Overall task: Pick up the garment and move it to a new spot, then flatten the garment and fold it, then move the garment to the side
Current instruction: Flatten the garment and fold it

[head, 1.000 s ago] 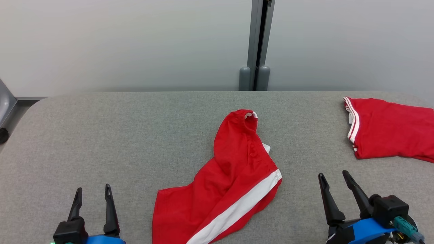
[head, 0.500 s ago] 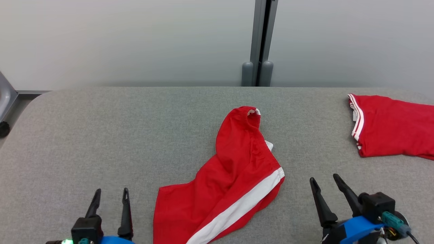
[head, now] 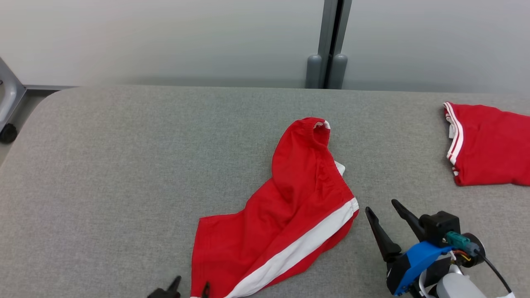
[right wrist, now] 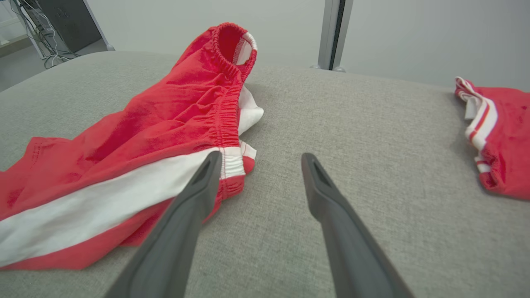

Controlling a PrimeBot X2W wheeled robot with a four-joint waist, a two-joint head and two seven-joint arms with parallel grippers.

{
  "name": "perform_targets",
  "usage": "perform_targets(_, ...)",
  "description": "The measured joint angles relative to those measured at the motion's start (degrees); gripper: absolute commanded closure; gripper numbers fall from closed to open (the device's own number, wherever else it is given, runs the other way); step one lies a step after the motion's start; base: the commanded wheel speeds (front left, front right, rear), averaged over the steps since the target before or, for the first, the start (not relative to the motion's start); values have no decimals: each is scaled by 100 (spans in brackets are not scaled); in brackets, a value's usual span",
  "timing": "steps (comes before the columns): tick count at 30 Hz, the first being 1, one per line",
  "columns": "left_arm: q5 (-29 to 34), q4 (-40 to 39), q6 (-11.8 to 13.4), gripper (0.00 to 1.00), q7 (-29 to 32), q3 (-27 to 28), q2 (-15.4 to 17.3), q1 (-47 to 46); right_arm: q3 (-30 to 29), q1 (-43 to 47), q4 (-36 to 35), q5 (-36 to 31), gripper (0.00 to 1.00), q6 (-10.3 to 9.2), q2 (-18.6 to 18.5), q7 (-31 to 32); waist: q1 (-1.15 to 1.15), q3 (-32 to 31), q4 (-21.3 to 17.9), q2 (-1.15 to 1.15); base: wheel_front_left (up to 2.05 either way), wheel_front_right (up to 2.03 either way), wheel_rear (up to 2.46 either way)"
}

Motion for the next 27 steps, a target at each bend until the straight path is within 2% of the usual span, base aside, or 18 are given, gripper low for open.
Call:
perform_targets(6,-102,-136,-86,0,386,-222,-26,248,369,-313,392,345,0,0,-211,-114,0,121,96,0,0,0,0)
perform_targets(21,-327,-36,-89,0,547,-305,-89,178,1923,-1113,1096,1274,0,0,-642,-221,0,289,178,-2,0,0,0)
perform_targets(24,-380,25,-91,0,547,-348,-101,102,2237,-1274,1132,1646,0,0,-690,-233,-1,339,212,-2,0,0,0)
perform_targets(25,-387,52,-92,10,547,-377,-110,72,2370,-1325,1157,1680,0,0,-731,-207,-1,354,222,-2,0,0,0)
perform_targets(26,-435,75,-97,60,546,-393,-123,54,2519,-1385,1163,1731,75,0,-783,-198,-1,366,234,-2,0,0,0)
perform_targets(27,-465,100,-97,90,546,-414,-131,27,2621,-1429,1163,1828,100,0,-813,-202,-1,375,243,-2,0,0,0)
